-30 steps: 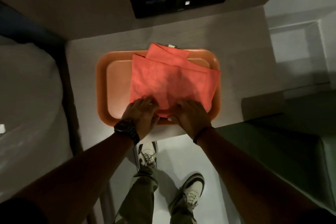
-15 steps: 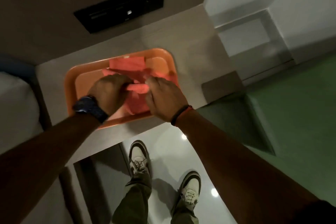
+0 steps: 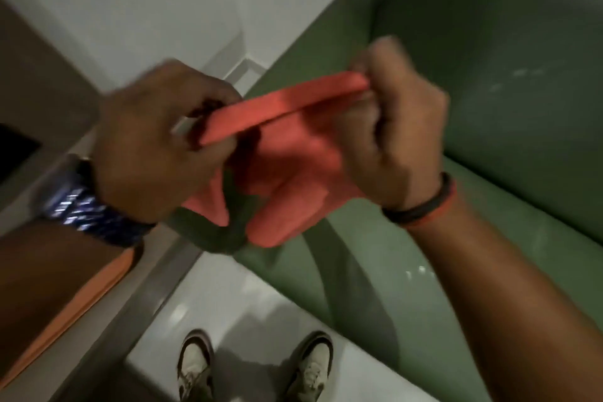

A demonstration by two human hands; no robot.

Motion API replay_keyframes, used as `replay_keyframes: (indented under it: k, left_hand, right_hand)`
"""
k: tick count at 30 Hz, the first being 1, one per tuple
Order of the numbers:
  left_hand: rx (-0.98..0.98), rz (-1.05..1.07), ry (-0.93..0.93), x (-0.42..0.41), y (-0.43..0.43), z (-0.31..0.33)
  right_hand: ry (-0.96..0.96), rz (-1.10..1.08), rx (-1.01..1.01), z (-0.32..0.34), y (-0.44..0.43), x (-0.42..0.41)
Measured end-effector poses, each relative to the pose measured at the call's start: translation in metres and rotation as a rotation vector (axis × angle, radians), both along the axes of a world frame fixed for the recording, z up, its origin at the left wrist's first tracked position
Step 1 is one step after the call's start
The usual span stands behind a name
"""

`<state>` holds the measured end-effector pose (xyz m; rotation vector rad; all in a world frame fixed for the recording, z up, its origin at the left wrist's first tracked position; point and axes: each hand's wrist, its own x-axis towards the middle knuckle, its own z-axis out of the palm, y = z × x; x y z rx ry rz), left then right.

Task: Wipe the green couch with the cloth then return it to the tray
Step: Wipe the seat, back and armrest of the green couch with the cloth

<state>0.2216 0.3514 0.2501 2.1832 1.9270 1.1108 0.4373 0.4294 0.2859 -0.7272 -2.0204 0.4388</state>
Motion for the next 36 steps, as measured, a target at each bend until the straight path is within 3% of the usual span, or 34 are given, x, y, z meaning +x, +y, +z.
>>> replay_keyframes:
  k: [4,8,13,16,18,20,22,25,31,36]
  left_hand:
    - [-0.162,0.041,0.041,0.112,0.07,-0.001]
    - [-0.189,-0.019,-0.074,0.169,0.113,-0.026]
    - [-0.185,-0.123,-0.114,0.223,0.146,-0.085]
    - [-0.261,-0.243,-0.029,0.236,0.144,-0.147]
    - [-0.424,-0.378,0.091,0.234,0.126,-0.194]
    - [-0.785,-0.488,0.248,0.227,0.101,-0.232]
    - [-0.972,-0.523,0.35,0.218,0.077,-0.258]
    - [-0.902,-0.42,0.218,0.212,0.057,-0.274]
    - [-0.654,-0.268,0.056,0.224,0.05,-0.288]
    - [-0.563,-0.199,0.106,0.231,0.069,-0.315]
  right_hand:
    - [-0.133,-0.266,0.086,0.043,0.035,0.131]
    - [-0.448,-0.445,-0.013,0.048,0.05,0.241]
    - [-0.716,-0.667,-0.011,-0.018,0.04,0.329]
    - [-0.77,-0.697,-0.185,-0.099,0.01,0.343]
    - [-0.872,-0.557,-0.355,-0.161,-0.023,0.336]
    - [-1.008,-0.398,-0.549,-0.213,-0.057,0.319]
    - [-1.02,-0.396,-0.681,-0.248,-0.077,0.299]
    - [-0.817,-0.549,-0.726,-0.287,-0.076,0.264]
    - [-0.812,-0.82,-0.847,-0.352,-0.037,0.191]
    - [-0.938,-0.686,-0.65,-0.372,-0.052,0.221]
